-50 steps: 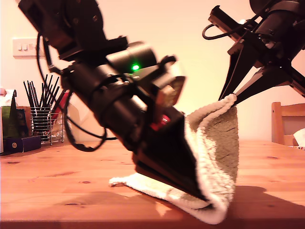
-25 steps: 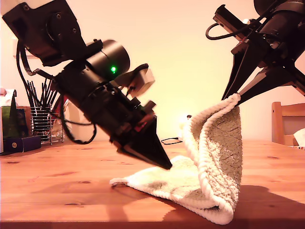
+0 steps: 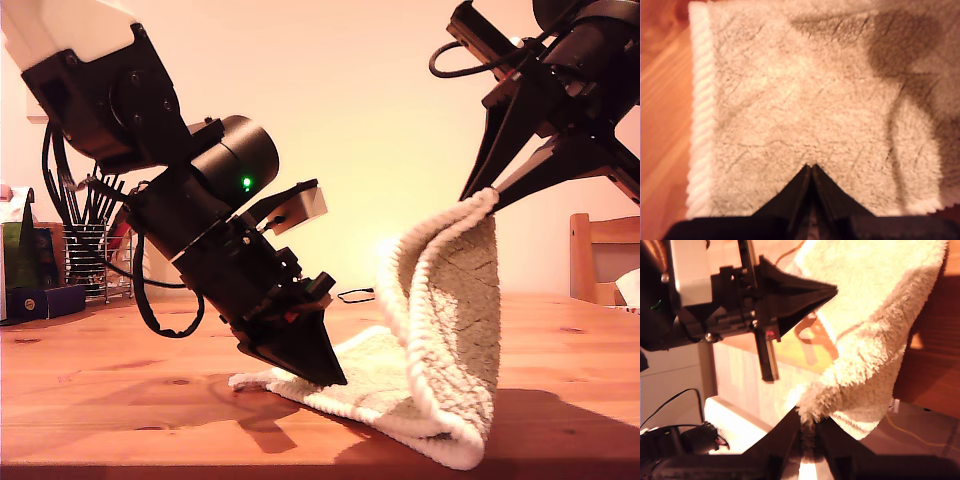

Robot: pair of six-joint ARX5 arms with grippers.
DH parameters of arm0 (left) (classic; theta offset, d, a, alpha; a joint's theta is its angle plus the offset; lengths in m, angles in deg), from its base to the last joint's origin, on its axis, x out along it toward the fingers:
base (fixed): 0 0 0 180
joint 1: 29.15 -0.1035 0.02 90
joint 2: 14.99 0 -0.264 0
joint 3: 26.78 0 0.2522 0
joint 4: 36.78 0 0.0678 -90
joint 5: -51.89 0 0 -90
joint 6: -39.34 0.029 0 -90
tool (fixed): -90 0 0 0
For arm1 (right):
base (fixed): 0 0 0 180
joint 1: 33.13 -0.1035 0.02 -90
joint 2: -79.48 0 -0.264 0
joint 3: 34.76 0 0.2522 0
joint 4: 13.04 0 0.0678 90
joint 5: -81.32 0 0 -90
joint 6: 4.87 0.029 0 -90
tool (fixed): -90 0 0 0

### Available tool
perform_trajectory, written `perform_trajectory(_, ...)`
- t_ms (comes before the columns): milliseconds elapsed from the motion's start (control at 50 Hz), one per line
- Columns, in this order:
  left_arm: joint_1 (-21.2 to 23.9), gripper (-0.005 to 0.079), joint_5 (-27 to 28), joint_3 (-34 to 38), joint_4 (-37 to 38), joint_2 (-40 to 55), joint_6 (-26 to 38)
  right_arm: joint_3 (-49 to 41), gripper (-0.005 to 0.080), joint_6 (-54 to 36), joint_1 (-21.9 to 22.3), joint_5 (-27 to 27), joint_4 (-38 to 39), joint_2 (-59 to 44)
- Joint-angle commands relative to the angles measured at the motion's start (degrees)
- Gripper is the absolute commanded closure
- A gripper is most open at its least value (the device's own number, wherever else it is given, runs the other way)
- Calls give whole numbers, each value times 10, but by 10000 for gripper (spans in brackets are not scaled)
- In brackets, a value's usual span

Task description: Fold the tea towel in front of you. After folding it, place it to the left side.

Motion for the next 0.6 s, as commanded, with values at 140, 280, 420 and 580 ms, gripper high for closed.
perform_trajectory(140,1,764,30,9,63,17,-12,8,765,-6,3,-9,4,-3)
perform_trajectory(280,12,764,56,9,108,17,-12,8,765,-5,10,-11,20,-3)
perform_trajectory(420,30,764,86,9,130,17,-12,8,765,1,14,-15,40,-3)
perform_trajectory(580,66,764,103,9,137,17,-17,8,765,1,14,-14,51,-3)
